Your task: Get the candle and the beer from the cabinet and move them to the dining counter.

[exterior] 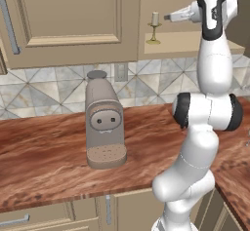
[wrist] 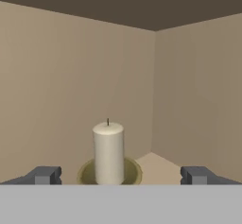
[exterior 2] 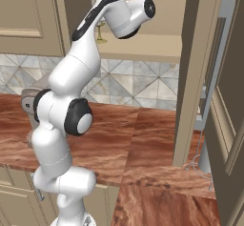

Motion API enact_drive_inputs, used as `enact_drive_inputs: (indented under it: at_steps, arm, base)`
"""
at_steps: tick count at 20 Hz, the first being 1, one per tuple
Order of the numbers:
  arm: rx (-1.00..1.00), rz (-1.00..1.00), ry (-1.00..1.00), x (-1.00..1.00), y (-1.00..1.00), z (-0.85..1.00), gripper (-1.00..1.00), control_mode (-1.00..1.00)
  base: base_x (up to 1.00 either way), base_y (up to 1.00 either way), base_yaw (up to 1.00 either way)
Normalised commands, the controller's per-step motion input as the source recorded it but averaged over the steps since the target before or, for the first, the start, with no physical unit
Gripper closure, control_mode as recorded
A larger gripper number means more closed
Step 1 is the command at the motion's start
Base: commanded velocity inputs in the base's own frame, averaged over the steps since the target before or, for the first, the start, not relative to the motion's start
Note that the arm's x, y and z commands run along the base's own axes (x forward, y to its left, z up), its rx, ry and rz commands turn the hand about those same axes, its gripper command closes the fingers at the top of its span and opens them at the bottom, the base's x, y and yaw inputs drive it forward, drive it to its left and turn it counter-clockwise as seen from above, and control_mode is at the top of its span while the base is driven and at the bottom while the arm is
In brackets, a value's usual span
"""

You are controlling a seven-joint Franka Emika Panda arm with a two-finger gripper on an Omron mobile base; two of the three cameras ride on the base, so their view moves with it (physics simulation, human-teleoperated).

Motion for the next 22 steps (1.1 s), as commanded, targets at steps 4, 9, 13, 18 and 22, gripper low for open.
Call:
enact_drive_inputs:
  at_steps: [4, 9, 13, 18, 22]
  arm:
    - [0.0, 0.0, 0.0, 0.04, 0.06, 0.0, -1.0, -1.0]
    - [0.0, 0.0, 0.0, 0.03, 0.13, 0.0, -1.0, -1.0]
    - [0.0, 0.0, 0.0, 0.0, 0.11, 0.0, -1.0, -1.0]
    - [0.0, 0.0, 0.0, 0.0, 0.03, 0.0, -1.0, -1.0]
    - [0.0, 0.0, 0.0, 0.02, 0.04, 0.0, -1.0, -1.0]
  base:
    - [0.0, 0.0, 0.0]
    - [0.0, 0.0, 0.0]
    - [0.0, 0.0, 0.0]
    - [0.0, 0.0, 0.0]
    - [0.0, 0.0, 0.0]
